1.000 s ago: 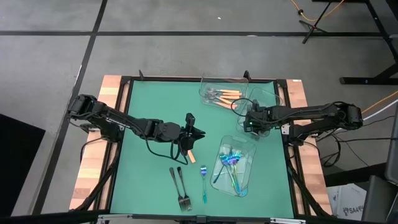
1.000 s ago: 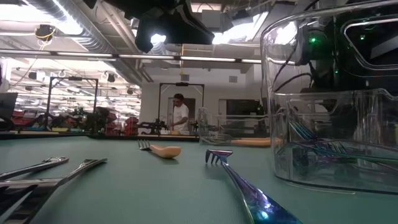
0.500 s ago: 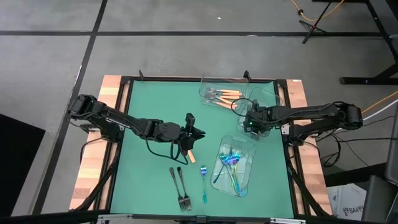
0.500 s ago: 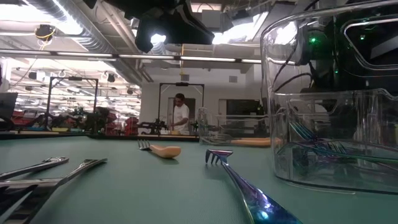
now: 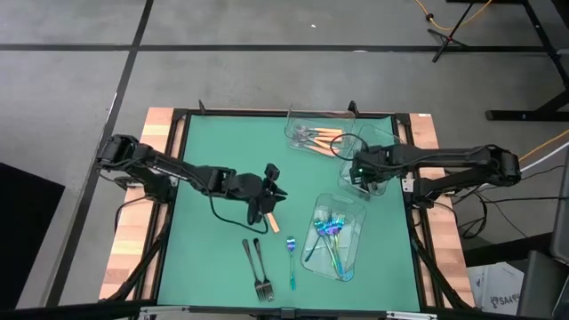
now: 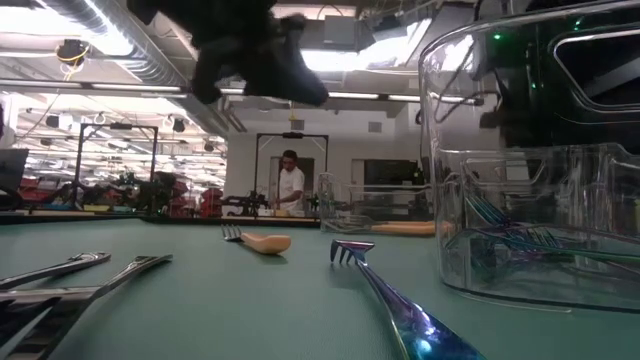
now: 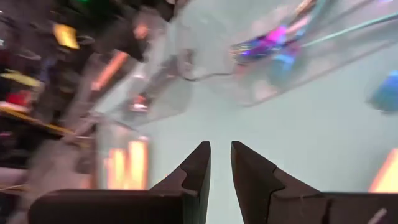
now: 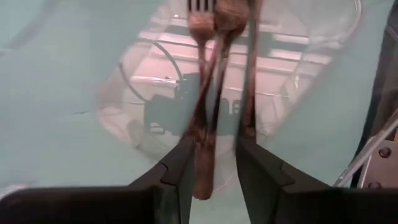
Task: Sort silverware by color (type)
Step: Put the orange fork into the top transparent bin
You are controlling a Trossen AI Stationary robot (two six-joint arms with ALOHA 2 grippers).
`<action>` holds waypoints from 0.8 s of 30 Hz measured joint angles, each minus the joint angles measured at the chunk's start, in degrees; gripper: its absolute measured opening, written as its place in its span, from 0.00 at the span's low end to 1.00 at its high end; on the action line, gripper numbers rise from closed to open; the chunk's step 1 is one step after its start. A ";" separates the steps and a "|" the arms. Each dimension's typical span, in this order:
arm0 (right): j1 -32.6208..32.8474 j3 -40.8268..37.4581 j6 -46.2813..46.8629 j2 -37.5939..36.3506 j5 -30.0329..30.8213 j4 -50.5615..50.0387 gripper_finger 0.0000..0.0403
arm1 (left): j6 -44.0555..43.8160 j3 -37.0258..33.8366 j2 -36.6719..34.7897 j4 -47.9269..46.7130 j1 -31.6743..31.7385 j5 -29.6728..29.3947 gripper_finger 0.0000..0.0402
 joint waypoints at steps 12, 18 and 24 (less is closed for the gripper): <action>0.09 5.98 -7.65 -2.15 3.48 0.32 0.27 | -9.64 0.02 0.00 -7.02 7.94 20.80 0.14; 0.09 6.03 -9.69 -2.10 3.72 3.18 0.27 | -9.49 0.04 0.00 -11.56 12.11 25.20 0.14; 0.09 6.03 -10.18 -2.10 3.17 5.95 0.27 | -9.43 0.04 0.00 -17.38 14.30 25.37 0.14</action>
